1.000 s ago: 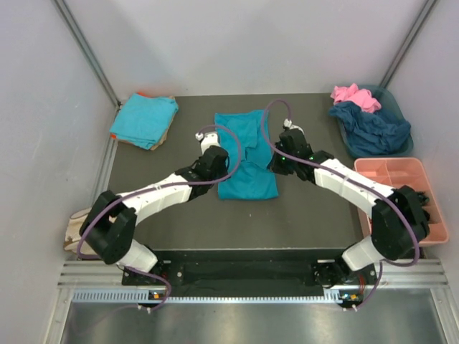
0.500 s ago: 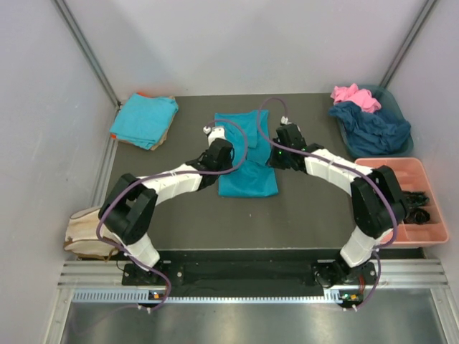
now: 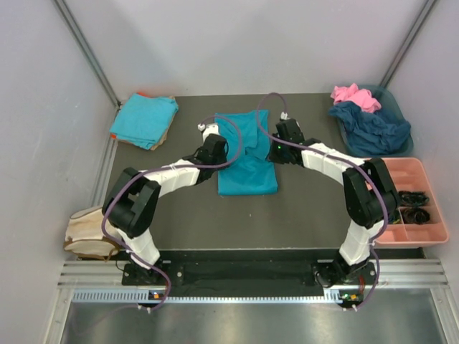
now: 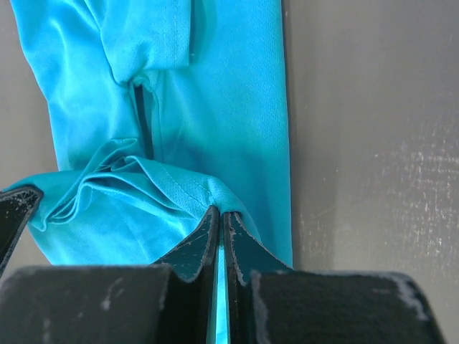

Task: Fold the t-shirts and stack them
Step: Fold the tshirt

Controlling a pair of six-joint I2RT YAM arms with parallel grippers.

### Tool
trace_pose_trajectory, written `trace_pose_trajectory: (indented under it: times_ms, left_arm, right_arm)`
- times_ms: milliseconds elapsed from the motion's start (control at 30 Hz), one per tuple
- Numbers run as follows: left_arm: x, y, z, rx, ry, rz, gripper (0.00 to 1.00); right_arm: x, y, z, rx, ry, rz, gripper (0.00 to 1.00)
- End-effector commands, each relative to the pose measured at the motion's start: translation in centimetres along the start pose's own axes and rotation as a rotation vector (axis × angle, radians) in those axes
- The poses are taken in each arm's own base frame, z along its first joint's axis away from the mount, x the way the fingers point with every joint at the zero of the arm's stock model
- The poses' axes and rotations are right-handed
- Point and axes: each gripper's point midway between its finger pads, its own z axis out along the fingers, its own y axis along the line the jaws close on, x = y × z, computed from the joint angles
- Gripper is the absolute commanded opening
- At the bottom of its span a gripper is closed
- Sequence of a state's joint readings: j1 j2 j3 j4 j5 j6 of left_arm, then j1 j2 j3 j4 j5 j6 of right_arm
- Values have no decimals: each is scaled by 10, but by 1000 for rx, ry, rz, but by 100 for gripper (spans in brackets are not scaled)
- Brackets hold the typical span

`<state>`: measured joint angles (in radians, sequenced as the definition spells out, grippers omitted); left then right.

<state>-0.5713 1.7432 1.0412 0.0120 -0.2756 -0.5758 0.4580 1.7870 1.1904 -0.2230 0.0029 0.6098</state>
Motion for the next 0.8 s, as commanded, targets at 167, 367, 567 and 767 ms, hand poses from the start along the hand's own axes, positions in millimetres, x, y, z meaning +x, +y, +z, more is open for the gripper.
trace_pose_trajectory:
  times_ms: [167,367,567,767]
  left_arm:
    - [-26,-14,21,45,-61,-16,0]
    - [-28,-6,33,24,-60,-22,0]
    - [-46,21,40,-77,-85,-44,40]
    - [-93,51,27,-160,-174,-88,99]
  right_arm:
    - [-31,7,15,-41,-46,3,0]
    - [-39,3,23,-39,-44,12,0]
    - [-65,-20,25,8,-88,45,56]
    - [-96,-50,4,56,-151,82,69]
